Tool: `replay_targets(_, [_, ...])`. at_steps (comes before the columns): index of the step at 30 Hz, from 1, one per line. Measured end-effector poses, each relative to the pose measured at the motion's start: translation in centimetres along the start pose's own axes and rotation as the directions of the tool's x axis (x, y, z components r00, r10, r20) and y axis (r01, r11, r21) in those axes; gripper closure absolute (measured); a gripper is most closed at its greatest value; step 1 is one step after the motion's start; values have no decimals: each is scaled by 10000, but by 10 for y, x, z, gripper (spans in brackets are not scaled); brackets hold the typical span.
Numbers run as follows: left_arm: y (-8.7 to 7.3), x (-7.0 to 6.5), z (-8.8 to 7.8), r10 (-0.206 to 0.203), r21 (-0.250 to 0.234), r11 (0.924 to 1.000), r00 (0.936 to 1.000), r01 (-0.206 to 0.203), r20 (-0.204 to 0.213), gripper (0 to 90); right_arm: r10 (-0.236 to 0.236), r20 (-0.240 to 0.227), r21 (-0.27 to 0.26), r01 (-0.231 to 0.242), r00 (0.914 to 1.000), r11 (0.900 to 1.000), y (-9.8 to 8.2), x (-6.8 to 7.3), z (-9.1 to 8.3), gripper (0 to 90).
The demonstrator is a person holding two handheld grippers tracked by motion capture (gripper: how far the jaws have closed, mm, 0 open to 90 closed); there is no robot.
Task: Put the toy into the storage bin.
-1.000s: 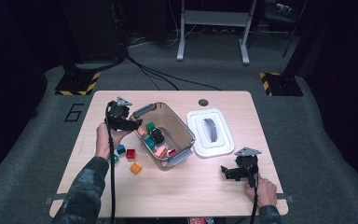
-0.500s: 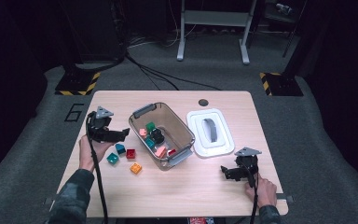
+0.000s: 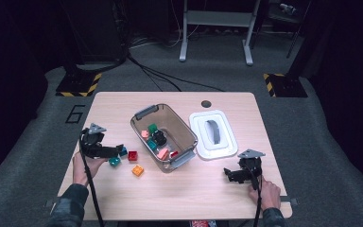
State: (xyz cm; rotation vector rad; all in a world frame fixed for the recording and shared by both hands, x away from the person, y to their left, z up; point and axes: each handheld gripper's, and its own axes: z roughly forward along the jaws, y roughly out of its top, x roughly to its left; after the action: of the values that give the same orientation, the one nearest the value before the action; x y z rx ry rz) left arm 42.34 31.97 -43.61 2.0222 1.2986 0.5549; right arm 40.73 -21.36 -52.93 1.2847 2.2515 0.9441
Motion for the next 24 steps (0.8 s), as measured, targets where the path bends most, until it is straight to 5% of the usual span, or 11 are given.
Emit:
replay_targets(5, [-15,8,12,-490,391,9981,9981,475,382,30,-5,0,0,5,10000,10000,0,0,0,0])
replay_targets(16, [-40,16,37,-900,1051,9907,9955,863,310,49,-2,1,-2,2,10000,10000,0,0,0,0])
replay_targets(21, [-45,18,43,-913,1100,9901,9953,871,331,278,-5,0,1,5,10000,10000,0,0,0,0])
replay_targets(24, [-45,17,44,-780,1296,9889,9964,731,331,325,-4,1,-2,4,10000,10000,0,0,0,0])
